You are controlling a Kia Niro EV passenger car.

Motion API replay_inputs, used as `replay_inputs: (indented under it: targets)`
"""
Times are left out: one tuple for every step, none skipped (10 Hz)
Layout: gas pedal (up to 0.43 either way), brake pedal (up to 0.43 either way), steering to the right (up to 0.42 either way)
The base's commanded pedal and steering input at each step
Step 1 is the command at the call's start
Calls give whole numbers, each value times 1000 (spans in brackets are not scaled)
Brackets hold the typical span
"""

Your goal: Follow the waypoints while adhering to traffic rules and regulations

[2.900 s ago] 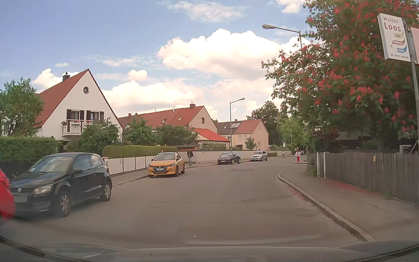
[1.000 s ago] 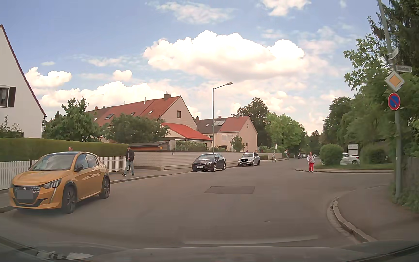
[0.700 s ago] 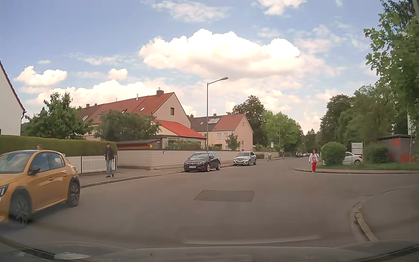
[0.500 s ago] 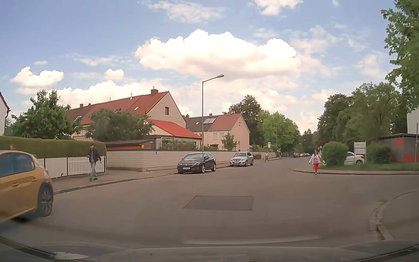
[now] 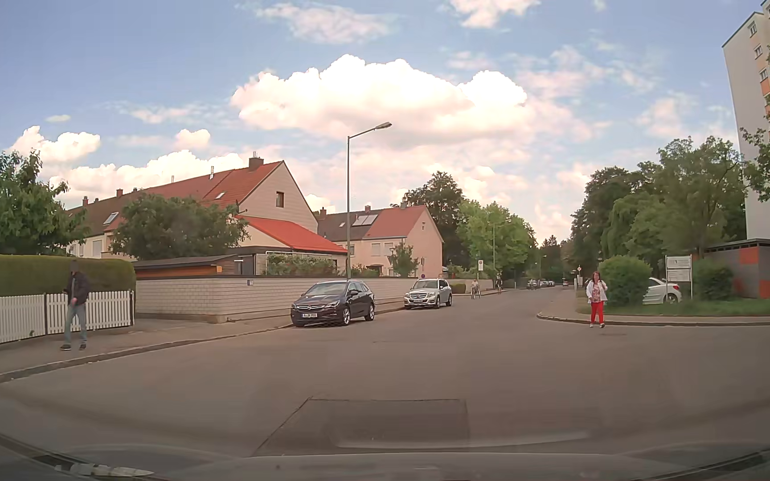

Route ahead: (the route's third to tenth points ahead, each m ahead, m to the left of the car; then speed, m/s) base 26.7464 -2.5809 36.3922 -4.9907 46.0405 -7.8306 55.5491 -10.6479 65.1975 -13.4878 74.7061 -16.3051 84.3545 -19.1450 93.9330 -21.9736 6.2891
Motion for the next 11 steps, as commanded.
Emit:
replay_inputs:
  targets:
    - [28,18,45]
    - [28,18,45]
    - [28,24,46]
    - [47,18,46]
    - [59,24,47]
    - [67,18,48]
    - [79,18,48]
    - [79,18,51]
    - [79,18,54]
    - [79,18,53]
    - [79,18,50]
